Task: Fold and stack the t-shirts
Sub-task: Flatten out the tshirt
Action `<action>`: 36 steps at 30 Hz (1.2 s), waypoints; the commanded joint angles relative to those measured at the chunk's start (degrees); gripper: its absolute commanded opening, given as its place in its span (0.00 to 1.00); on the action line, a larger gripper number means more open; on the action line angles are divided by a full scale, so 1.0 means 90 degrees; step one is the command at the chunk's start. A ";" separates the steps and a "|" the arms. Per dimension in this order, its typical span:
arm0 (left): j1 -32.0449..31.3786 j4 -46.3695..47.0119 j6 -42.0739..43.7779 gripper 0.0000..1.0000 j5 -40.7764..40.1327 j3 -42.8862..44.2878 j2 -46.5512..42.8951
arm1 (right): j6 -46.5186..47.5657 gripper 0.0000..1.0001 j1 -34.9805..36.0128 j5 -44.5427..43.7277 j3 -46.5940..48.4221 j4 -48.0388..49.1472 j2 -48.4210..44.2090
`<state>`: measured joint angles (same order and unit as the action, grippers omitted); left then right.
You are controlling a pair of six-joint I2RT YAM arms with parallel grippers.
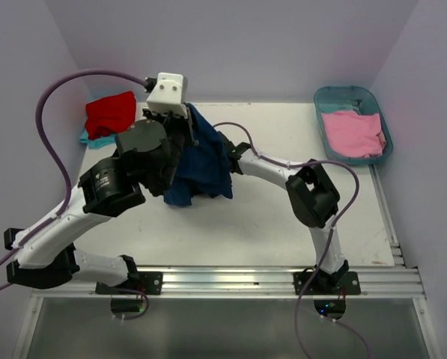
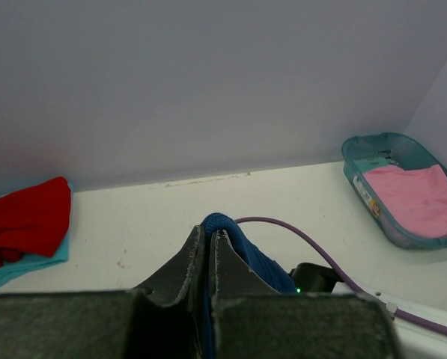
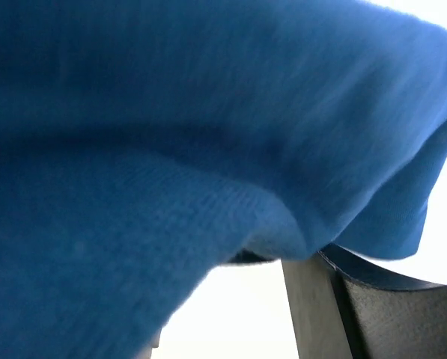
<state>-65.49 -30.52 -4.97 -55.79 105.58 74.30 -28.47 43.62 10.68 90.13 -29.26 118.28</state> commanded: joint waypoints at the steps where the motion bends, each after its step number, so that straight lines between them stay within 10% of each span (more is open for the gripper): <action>1: 0.0089 0.0647 -0.0413 0.00 -0.0159 -0.0586 -0.0491 | 0.0272 0.60 0.0046 -0.0561 0.0834 -0.0567 0.0440; 20: 0.0529 0.0491 -0.0619 0.00 -0.0295 -0.1409 -0.1537 | 0.0292 0.41 0.0115 -0.1635 0.0250 -0.1066 0.0491; 27: 0.0539 0.0345 -0.0698 0.00 -0.0412 -0.1506 -0.1625 | 0.0282 0.00 0.0125 -0.1714 0.0211 -0.1095 0.0588; 36: 0.0753 0.0364 -0.1290 0.00 -0.0803 -0.2597 -0.2024 | 0.0331 0.00 0.0115 -0.1889 -0.0824 -0.1553 -0.1625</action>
<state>-59.81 -29.32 -11.31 -60.12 86.11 58.37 -25.96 44.62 -3.70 84.86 -38.74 115.79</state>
